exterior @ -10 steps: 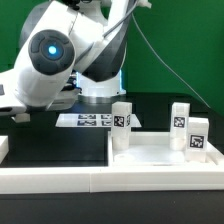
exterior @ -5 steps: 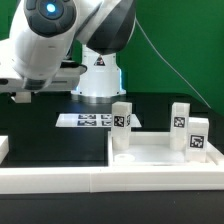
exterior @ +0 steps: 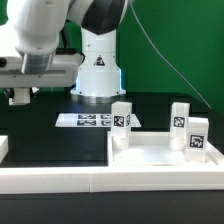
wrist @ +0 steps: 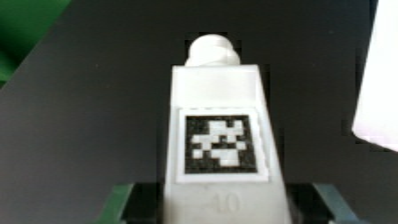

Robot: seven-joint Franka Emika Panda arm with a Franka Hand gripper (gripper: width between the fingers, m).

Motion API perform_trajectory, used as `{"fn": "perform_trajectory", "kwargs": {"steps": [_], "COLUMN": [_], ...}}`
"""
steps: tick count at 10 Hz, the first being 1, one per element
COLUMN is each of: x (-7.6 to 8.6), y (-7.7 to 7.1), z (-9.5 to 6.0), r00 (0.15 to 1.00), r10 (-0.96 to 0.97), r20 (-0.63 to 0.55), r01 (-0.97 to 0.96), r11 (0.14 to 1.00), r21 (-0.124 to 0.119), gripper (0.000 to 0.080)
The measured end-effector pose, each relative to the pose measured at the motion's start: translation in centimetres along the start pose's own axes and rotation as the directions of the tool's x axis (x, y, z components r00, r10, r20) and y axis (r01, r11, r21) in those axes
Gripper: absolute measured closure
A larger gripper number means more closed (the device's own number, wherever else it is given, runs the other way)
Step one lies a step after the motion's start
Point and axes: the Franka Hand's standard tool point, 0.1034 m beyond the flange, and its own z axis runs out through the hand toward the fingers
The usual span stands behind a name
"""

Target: Assemble square table

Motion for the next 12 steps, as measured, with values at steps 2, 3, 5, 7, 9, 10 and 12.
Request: {"fn": "perform_trajectory", "kwargs": {"steps": [2,3,5,7,9,10,12], "x": [1.1,1.9,1.7,2.2,2.8,3.4,5.0], "y": [-0.8,-1.1,-0.7,-0.5,-1.3,-1.8,-3.7], "z": [-3.0,-4.0,-3.6,-3.9,-5.1,-5.8,-8.2], "r00": [0.993,0.982,0.957,0.906,0.857,0.841,0.838], "r10": [0.014,-0.001,-0.006,-0.012,0.030,0.040,0.094], "r20": [-0.118,-0.188,-0.291,-0.422,-0.515,-0.540,-0.538], "r01": [-0.015,-0.004,-0.003,-0.006,-0.042,-0.052,-0.096], "r11": [1.000,1.000,1.000,0.999,0.999,0.999,0.995], "r21": [-0.006,-0.029,-0.030,-0.040,-0.012,-0.008,0.024], "gripper": [0.0509,0.0509,0.0509,0.0509,0.0509,0.0509,0.0509]}}
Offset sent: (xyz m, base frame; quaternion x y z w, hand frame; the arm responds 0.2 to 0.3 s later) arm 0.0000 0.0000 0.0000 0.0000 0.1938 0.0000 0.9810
